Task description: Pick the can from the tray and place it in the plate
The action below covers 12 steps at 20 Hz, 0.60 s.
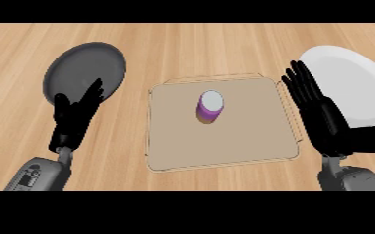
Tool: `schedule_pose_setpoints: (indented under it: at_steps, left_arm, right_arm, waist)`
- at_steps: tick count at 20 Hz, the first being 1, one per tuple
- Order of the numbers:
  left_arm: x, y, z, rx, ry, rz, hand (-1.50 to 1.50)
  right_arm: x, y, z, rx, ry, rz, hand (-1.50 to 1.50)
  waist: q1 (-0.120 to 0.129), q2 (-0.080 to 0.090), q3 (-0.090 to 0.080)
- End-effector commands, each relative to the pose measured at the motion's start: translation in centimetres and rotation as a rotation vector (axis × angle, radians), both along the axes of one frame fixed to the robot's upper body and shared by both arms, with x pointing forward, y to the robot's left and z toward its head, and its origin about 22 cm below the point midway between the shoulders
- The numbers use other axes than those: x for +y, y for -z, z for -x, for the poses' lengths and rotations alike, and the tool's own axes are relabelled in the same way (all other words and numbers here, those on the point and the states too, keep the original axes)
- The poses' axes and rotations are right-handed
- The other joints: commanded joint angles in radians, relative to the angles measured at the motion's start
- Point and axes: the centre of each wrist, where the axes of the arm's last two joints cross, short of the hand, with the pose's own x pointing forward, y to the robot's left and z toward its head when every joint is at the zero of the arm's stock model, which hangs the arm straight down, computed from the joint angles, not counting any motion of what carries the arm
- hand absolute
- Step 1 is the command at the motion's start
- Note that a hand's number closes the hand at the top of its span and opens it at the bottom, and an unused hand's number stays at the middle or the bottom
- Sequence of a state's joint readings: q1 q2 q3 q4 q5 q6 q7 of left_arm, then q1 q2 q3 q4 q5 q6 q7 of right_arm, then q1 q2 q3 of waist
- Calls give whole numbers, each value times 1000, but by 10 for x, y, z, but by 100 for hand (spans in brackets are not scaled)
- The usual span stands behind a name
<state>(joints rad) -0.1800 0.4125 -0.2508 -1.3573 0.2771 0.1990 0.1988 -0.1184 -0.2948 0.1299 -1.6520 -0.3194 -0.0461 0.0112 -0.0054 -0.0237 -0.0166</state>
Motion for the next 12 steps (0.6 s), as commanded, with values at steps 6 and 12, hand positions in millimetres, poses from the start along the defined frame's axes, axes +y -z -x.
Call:
schedule_pose_setpoints:
  at_steps: [6,12]
  left_arm:
    - [-24,34,27,86,-26,100,0]
    - [-38,35,25,72,-19,173,0]
  right_arm:
    - [-11,-130,-89,-334,-185,16,150]
    - [-16,-45,-115,-315,176,198,-150]
  waist:
    - [92,41,17]
    - [49,39,18]
